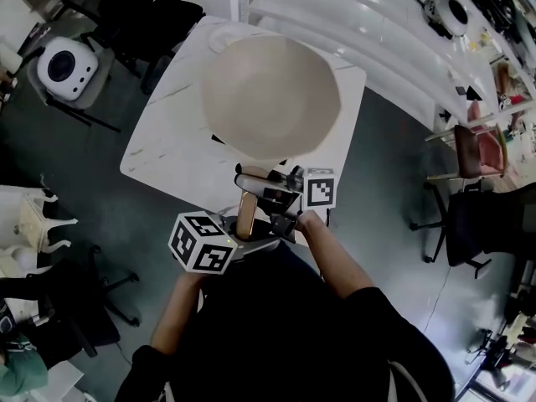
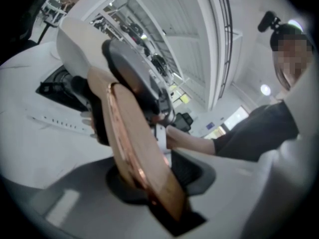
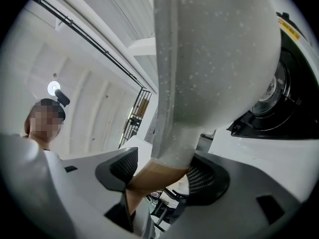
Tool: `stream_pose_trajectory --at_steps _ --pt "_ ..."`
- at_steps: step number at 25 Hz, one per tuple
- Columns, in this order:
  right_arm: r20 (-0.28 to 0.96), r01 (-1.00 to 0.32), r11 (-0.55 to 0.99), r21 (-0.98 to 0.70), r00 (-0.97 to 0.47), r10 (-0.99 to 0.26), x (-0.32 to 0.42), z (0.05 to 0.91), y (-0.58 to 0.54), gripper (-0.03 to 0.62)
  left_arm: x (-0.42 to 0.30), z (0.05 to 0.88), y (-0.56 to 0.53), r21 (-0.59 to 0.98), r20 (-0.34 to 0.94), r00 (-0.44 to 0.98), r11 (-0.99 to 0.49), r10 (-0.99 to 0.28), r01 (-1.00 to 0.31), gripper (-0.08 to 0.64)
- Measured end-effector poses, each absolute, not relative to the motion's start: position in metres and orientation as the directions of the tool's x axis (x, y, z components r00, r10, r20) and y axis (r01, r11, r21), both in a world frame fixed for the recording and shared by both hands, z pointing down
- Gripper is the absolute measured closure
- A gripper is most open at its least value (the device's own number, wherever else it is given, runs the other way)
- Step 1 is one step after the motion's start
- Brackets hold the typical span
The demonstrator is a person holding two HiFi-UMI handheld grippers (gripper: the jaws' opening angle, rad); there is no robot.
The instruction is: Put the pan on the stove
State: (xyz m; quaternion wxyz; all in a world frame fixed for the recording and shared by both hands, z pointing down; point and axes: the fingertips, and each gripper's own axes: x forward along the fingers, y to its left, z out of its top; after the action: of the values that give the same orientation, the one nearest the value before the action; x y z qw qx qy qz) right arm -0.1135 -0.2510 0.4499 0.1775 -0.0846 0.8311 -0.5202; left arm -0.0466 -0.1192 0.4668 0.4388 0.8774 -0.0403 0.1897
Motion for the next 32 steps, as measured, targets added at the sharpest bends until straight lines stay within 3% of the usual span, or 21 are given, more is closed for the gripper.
stream_pose_trajectory --at_steps 32 --pt "-0.249 0.124 0.358 -0.925 -0.912 -0.326 -0.113 0.477 -0.279 0.339 -0.042 0.493 -0.147 0.787 0.421 0.900 -0.537 0.108 -0.304 0.428"
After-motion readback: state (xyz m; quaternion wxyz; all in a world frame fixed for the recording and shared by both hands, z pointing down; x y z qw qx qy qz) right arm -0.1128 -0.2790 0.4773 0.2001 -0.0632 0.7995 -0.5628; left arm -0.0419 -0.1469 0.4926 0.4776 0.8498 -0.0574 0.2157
